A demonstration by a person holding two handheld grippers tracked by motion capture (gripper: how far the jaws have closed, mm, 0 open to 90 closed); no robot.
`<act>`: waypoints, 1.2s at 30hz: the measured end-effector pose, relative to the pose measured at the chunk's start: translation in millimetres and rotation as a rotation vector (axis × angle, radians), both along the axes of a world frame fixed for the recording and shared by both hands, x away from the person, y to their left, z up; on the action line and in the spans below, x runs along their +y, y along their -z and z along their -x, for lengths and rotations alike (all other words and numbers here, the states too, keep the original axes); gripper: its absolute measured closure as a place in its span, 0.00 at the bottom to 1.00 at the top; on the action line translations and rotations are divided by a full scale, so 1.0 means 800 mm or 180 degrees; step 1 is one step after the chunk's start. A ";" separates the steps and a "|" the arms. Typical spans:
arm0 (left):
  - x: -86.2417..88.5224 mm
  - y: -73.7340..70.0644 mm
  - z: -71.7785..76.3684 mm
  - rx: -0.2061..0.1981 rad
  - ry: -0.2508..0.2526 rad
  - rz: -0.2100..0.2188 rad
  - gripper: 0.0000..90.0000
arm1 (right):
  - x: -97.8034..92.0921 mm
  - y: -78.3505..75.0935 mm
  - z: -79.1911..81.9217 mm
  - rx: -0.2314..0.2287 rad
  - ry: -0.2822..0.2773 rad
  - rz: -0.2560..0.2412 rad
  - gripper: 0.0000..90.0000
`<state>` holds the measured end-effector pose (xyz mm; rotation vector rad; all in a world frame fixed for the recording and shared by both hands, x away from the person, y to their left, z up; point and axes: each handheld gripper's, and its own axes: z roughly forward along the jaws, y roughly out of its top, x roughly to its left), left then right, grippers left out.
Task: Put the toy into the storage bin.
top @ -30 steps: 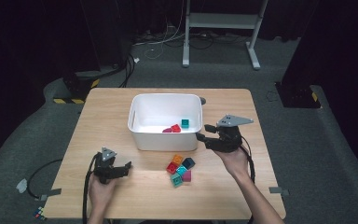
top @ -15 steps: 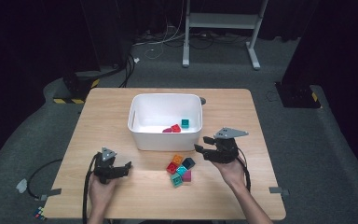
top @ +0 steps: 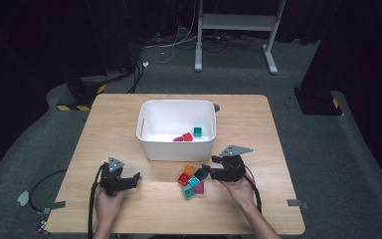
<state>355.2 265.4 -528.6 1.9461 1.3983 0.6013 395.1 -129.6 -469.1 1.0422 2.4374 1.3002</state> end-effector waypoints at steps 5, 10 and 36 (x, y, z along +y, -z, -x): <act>0.000 0.000 0.000 0.0000 0.0000 0.0000 0.16 | 0.007 0.013 -0.003 0.0064 -0.0021 0.0054 0.48; 0.000 0.000 0.000 -0.0001 0.0000 -0.0001 0.16 | 0.012 0.026 -0.006 0.0151 -0.0028 0.0079 0.46; 0.000 0.000 0.000 -0.0001 0.0000 0.0000 0.16 | 0.029 0.058 -0.015 0.0275 -0.0028 0.0414 0.50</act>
